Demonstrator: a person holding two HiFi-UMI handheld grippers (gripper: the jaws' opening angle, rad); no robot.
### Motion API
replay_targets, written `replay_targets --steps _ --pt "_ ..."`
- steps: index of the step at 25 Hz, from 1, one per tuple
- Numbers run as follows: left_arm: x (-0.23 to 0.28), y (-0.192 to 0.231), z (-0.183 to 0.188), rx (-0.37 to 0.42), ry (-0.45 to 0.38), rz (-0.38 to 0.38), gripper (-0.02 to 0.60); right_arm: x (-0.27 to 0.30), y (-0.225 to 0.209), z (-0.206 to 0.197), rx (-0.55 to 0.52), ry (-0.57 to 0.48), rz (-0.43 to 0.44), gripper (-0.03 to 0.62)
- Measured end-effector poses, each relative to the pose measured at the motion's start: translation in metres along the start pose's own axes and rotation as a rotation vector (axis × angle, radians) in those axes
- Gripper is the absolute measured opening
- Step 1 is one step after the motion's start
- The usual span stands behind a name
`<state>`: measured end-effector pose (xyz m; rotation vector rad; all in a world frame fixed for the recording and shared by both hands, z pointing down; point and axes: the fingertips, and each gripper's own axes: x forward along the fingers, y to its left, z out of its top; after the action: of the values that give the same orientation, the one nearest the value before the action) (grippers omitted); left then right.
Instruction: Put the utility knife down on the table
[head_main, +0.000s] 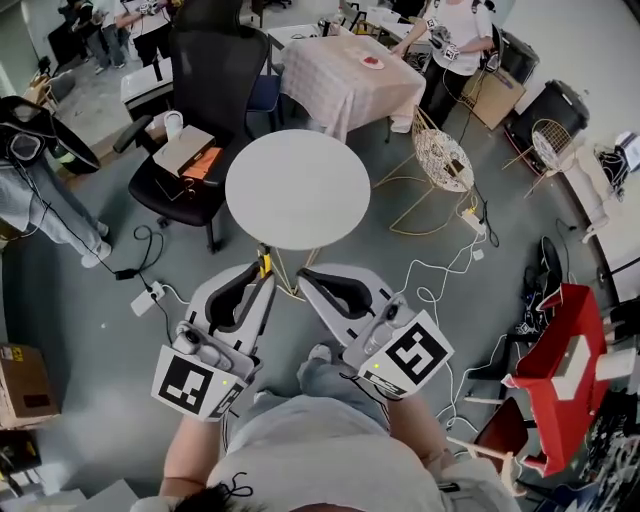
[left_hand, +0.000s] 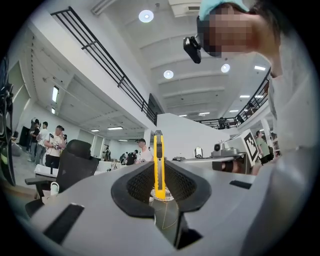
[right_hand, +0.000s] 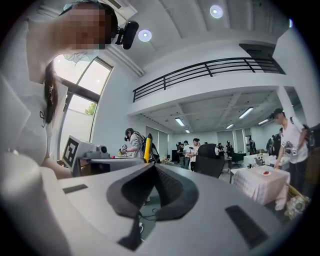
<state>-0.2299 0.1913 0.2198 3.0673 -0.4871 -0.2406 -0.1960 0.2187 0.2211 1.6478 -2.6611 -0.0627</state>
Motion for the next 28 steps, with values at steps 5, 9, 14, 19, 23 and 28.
replay_targets --steps 5,9,14,19,23,28 --pt "0.051 -0.004 -0.006 0.010 -0.013 0.047 0.066 -0.009 -0.050 -0.001 -0.010 -0.002 0.059 0.008" --pt "0.080 -0.005 -0.011 0.012 -0.012 0.080 0.066 -0.014 -0.081 -0.004 -0.005 -0.002 0.092 0.008" --pt "0.103 -0.004 -0.019 0.022 0.011 0.106 0.066 -0.017 -0.108 -0.011 0.020 -0.009 0.111 0.008" --pt "0.116 0.010 -0.028 0.020 0.037 0.128 0.066 -0.006 -0.126 -0.022 0.056 -0.008 0.129 0.008" --pt "0.124 0.030 -0.035 0.014 0.051 0.135 0.066 0.012 -0.139 -0.032 0.076 0.001 0.126 0.008" --pt "0.143 0.064 -0.043 -0.009 0.057 0.113 0.066 0.043 -0.164 -0.035 0.075 0.016 0.099 0.008"
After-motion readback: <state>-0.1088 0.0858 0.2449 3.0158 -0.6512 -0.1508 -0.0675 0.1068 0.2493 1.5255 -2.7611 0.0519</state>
